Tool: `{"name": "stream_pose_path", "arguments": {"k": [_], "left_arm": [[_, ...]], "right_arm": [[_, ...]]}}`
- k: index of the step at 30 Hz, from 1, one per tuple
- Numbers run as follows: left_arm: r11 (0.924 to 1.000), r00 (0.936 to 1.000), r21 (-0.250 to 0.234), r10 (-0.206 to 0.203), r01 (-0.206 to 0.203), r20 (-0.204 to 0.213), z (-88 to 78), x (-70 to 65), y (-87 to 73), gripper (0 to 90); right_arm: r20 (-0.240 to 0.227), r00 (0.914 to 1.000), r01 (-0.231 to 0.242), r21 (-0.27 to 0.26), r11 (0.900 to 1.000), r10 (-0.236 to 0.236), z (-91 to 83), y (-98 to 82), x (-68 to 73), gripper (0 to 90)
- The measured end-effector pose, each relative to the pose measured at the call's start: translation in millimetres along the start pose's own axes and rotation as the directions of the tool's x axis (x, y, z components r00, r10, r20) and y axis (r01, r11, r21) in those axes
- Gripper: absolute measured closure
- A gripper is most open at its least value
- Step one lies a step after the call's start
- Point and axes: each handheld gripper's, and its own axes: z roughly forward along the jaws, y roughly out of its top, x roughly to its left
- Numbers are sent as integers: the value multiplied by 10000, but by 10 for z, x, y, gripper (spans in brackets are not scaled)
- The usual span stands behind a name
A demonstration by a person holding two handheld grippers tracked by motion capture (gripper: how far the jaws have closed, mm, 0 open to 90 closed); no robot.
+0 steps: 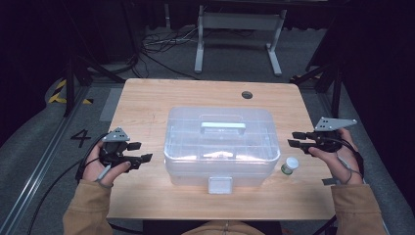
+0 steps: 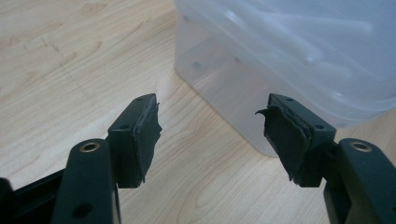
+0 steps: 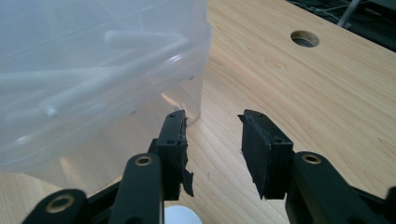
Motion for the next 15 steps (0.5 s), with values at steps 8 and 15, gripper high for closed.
{"name": "stream_pose_path", "arguments": {"k": [8, 15], "left_arm": [[9999, 9999, -63, 116, -116, -29, -21, -56, 38, 354], [9999, 9999, -47, 106, -107, -54, -11, -62, 52, 353]], "right_arm": [[86, 9980, -629, 356, 9974, 626, 17, -21, -42, 561], [-1, 9984, -564, 12, 9984, 564, 9, -20, -55, 509]]}}
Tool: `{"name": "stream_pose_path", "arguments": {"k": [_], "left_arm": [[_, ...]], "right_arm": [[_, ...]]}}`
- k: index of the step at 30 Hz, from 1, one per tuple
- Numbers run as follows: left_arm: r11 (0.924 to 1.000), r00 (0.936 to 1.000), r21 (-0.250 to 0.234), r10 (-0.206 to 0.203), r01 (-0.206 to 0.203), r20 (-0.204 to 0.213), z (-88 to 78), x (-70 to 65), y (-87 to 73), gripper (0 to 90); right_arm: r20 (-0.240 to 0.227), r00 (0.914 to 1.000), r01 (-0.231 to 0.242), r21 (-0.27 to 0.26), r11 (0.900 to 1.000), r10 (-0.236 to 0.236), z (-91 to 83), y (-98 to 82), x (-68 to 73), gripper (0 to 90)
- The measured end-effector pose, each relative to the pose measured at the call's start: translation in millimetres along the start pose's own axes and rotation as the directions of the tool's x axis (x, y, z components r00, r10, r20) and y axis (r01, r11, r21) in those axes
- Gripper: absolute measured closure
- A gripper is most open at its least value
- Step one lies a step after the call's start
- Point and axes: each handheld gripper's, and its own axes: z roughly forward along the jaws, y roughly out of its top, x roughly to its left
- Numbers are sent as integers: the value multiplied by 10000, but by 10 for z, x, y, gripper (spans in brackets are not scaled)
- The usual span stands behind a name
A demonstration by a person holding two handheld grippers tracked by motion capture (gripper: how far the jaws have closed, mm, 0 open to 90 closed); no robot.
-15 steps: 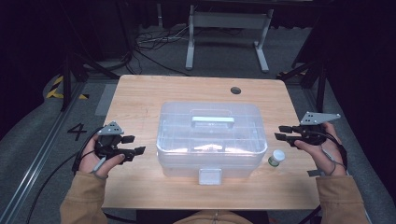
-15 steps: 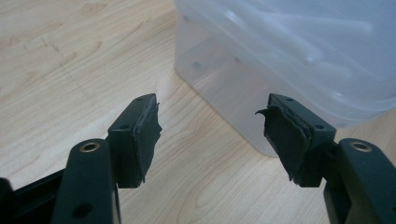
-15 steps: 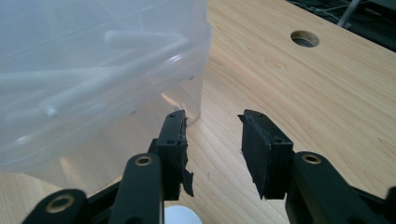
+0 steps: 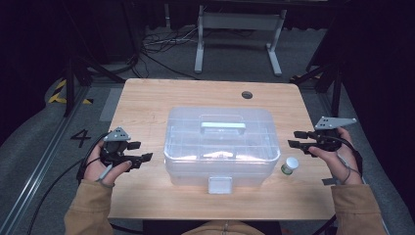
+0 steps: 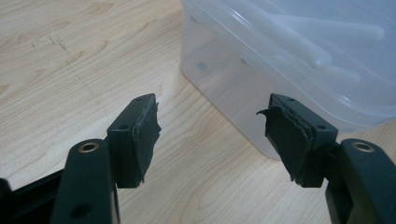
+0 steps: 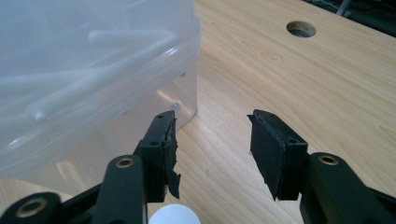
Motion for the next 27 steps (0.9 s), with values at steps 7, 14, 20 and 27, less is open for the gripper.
{"name": "stream_pose_path", "arguments": {"k": [7, 14, 20, 27], "left_arm": [[9997, 9998, -231, 25, -20, 213, -31, -44, 106, 358], [9989, 9990, -426, 235, -218, 392, -106, -101, 212, 359], [9975, 9978, -543, 472, -446, 475, -212, -166, 369, 360], [9936, 9927, -755, 904, -844, 800, -271, -276, 573, 360]], "right_arm": [[19, 9997, -256, -175, 9995, 257, -62, -22, -10, 480], [119, 9993, -339, -341, 9988, 343, -134, -29, -6, 480], [118, 9993, -352, -184, 9992, 354, -105, -33, 9, 478], [32, 9993, -367, -118, 9993, 367, -80, -49, 7, 477]]}}
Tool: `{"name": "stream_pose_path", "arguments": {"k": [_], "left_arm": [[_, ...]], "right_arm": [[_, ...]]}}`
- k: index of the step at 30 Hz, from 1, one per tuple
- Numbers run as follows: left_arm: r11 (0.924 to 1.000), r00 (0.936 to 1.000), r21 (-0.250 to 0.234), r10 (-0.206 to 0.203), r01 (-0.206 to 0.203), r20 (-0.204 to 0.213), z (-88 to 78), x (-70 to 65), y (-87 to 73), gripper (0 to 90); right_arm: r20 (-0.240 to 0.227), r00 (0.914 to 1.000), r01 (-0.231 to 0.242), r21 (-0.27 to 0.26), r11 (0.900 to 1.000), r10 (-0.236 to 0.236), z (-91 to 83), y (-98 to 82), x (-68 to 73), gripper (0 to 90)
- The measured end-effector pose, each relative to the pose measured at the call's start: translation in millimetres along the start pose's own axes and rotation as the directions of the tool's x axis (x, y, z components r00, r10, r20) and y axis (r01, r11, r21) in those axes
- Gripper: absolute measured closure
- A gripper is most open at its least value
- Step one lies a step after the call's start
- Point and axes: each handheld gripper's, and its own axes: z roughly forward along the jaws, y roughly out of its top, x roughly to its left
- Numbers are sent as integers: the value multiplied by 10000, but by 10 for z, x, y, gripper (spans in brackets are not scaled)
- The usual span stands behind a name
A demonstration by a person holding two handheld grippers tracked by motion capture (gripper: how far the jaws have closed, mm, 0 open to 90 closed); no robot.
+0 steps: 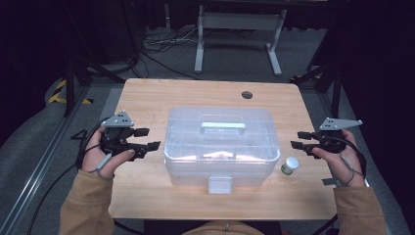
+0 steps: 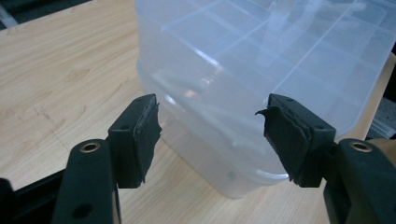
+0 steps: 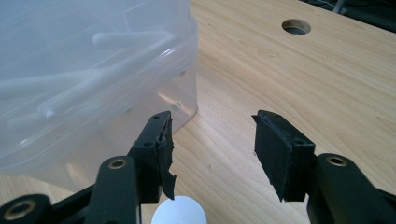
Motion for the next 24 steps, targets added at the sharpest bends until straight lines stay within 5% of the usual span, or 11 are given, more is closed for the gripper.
{"name": "stream_pose_path", "arguments": {"k": [13, 24], "left_arm": [[9967, 9962, 237, 762, -772, 412, 116, -162, 342, 355], [9906, 9872, 271, 1311, -1341, 913, 279, -303, 635, 344]], "right_arm": [[69, 9997, -244, -27, 9997, 244, -69, -80, 6, 470], [82, 9992, -398, -115, 9991, 399, -129, -133, 3, 462]]}}
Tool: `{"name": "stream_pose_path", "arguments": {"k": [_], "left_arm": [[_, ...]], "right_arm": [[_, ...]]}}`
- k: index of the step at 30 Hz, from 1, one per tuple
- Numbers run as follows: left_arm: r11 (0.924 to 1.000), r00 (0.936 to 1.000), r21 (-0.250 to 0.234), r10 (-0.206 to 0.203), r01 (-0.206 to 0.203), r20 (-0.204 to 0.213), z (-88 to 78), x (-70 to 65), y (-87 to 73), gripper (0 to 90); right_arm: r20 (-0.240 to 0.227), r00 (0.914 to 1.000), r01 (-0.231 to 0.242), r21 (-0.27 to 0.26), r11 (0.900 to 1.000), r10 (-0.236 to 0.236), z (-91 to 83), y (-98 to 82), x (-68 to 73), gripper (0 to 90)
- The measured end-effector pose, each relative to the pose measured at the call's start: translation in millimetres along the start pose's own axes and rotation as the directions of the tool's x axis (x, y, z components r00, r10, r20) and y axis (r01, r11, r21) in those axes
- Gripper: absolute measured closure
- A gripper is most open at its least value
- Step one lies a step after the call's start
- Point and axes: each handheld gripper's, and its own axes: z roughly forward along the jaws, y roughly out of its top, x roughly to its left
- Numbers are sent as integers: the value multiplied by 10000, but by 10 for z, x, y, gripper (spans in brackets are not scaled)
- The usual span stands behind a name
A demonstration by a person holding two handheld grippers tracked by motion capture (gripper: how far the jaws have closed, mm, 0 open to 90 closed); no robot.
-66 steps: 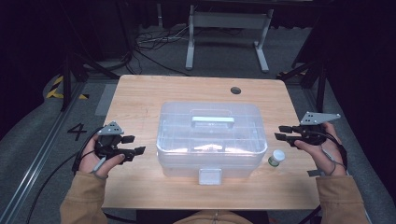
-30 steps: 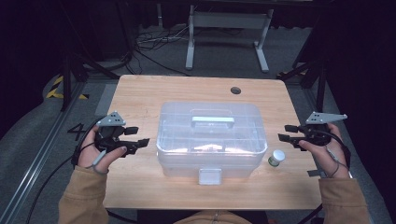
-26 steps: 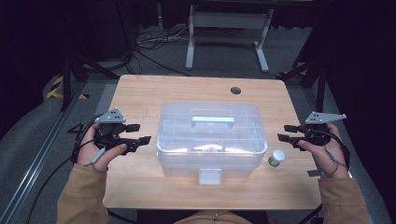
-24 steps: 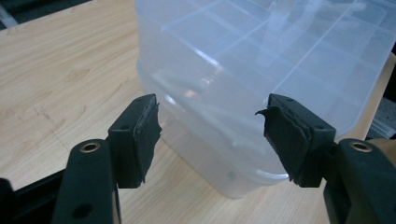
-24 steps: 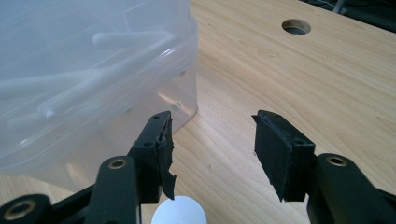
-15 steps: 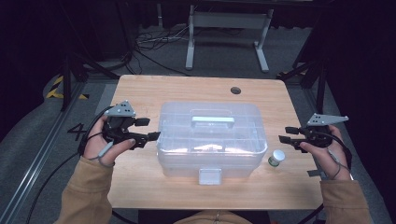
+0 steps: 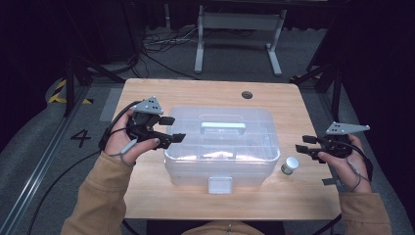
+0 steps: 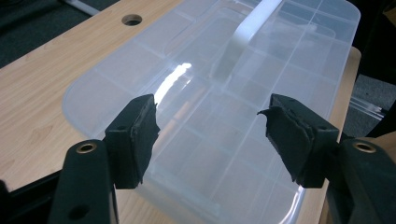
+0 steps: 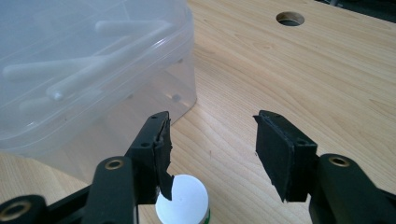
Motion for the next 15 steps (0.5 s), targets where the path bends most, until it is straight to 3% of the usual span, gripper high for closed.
{"name": "stream_pose_path", "arguments": {"k": [15], "left_arm": [[9983, 9986, 282, 494, -500, 209, 314, -107, 210, 332]], "right_arm": [[-60, 10000, 0, 32, 10000, 0, 11, 2, 1, 459]]}}
